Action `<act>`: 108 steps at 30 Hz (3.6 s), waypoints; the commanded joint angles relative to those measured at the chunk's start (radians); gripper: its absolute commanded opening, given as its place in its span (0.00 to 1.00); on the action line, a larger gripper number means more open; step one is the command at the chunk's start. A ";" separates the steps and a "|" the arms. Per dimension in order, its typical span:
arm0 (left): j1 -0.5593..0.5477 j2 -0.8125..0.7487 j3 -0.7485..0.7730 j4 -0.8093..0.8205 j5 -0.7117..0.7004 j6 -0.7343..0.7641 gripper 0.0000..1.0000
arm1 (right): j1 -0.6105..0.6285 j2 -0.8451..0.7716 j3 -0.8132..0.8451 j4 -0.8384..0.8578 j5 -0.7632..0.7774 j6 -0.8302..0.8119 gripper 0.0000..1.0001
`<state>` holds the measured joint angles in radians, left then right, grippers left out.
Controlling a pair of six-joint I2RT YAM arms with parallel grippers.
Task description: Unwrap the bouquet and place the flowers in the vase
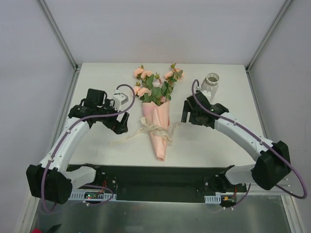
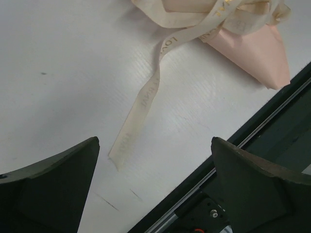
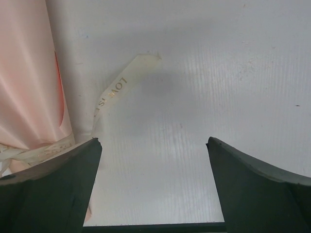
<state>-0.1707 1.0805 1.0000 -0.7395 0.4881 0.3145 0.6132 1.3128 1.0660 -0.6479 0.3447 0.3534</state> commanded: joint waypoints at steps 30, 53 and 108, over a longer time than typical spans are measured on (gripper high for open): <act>-0.343 0.532 -0.038 0.348 -0.152 0.144 0.68 | 0.037 0.391 0.098 0.152 -0.026 0.274 0.74; -0.348 0.460 -0.061 0.434 -0.224 0.101 0.00 | 0.039 0.540 0.164 0.093 -0.055 0.423 0.49; 0.385 0.280 0.100 0.264 -0.553 0.049 0.00 | -0.492 -0.293 -0.136 -0.168 0.418 0.263 0.19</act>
<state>0.2058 1.3693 1.0863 -0.4637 -0.0654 0.3733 0.1478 1.0401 0.9199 -0.7795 0.7044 0.6876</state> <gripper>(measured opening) 0.003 0.078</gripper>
